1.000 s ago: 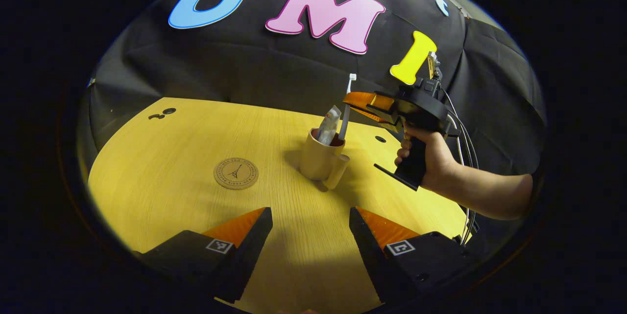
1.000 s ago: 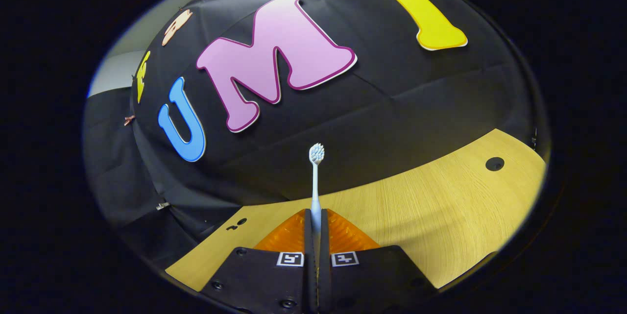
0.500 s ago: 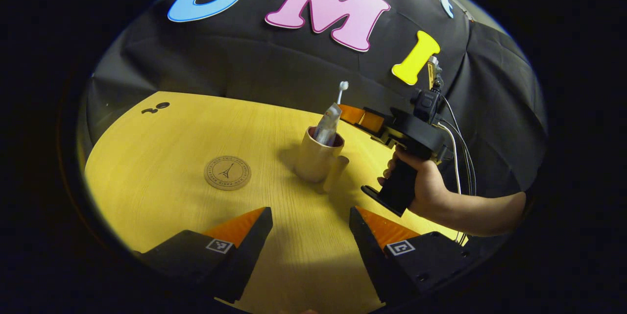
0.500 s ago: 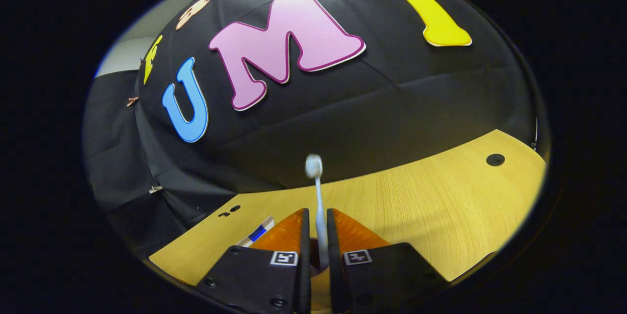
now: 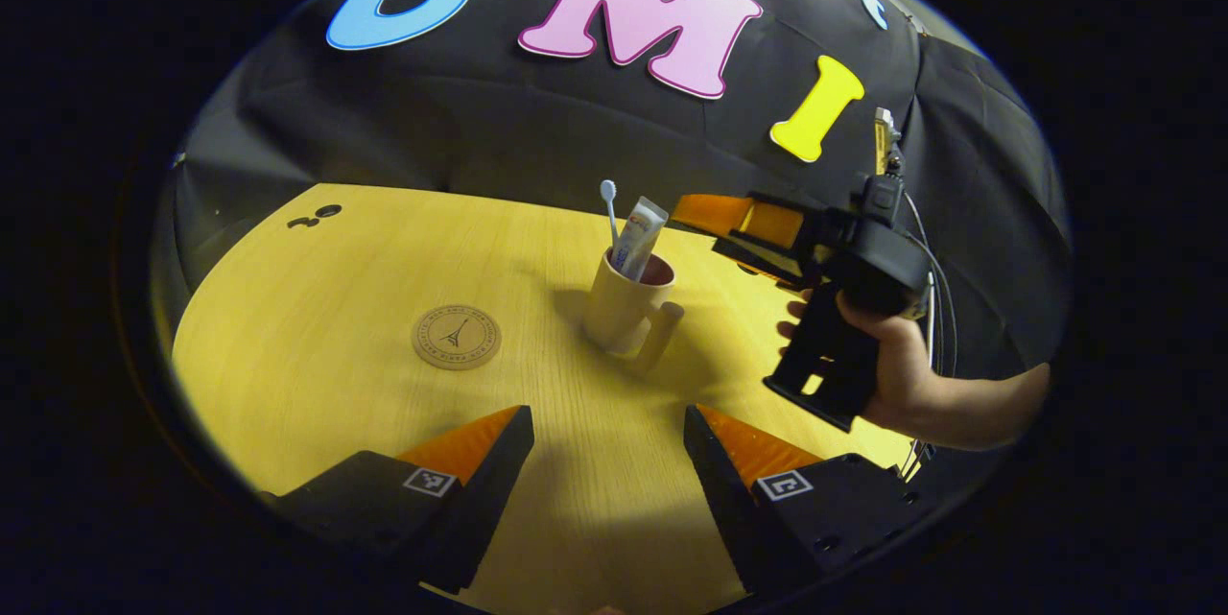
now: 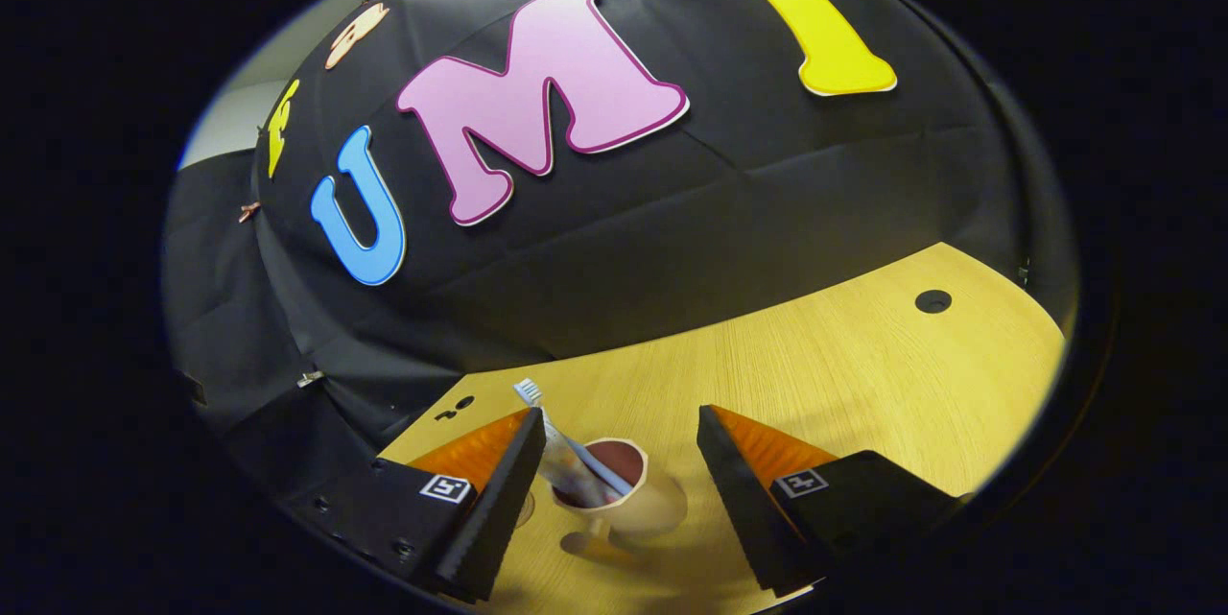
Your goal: Put the toothbrush and toothpaste on the desktop into the cup, then pick up the cup and place it on the coaster on the desktop.
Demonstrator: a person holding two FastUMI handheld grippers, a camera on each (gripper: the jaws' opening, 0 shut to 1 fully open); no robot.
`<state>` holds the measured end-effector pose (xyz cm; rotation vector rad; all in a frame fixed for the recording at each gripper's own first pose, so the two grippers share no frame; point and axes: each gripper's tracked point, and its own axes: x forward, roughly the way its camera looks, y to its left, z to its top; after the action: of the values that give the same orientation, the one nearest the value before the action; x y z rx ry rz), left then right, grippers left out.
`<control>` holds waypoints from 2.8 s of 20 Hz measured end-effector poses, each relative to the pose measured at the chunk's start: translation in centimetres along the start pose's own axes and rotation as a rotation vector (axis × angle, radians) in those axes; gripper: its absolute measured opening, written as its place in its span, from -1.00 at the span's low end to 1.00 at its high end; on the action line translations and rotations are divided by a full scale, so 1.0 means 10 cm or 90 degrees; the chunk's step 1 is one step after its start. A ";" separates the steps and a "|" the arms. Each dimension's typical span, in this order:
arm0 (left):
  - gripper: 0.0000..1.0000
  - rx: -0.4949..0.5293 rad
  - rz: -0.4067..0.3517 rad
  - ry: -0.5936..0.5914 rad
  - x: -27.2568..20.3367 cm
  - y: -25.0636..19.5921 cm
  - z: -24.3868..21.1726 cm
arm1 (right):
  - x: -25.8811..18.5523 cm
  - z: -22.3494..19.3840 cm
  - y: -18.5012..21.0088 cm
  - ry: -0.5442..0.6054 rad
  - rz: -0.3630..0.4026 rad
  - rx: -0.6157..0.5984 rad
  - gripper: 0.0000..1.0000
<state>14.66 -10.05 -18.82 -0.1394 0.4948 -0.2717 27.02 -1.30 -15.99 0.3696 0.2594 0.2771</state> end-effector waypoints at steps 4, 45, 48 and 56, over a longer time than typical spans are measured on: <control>0.96 -0.007 0.019 0.002 -0.16 0.05 0.02 | -0.17 0.04 -0.02 0.042 -0.040 -0.012 0.95; 0.96 -0.095 0.107 0.054 -0.90 1.02 -0.69 | 0.11 -1.62 -0.05 0.641 -0.246 -0.046 0.00; 0.96 -0.097 0.099 0.061 -0.91 0.94 -0.73 | 0.11 -1.61 -0.07 0.640 -0.258 -0.052 -0.41; 0.96 -0.093 0.101 0.064 -0.94 0.98 -0.71 | 0.10 -1.58 -0.06 0.625 -0.260 -0.094 -0.45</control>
<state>5.49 1.58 -22.76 -0.2284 0.6221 -0.0869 23.35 3.48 -30.60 0.0002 1.2556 0.0526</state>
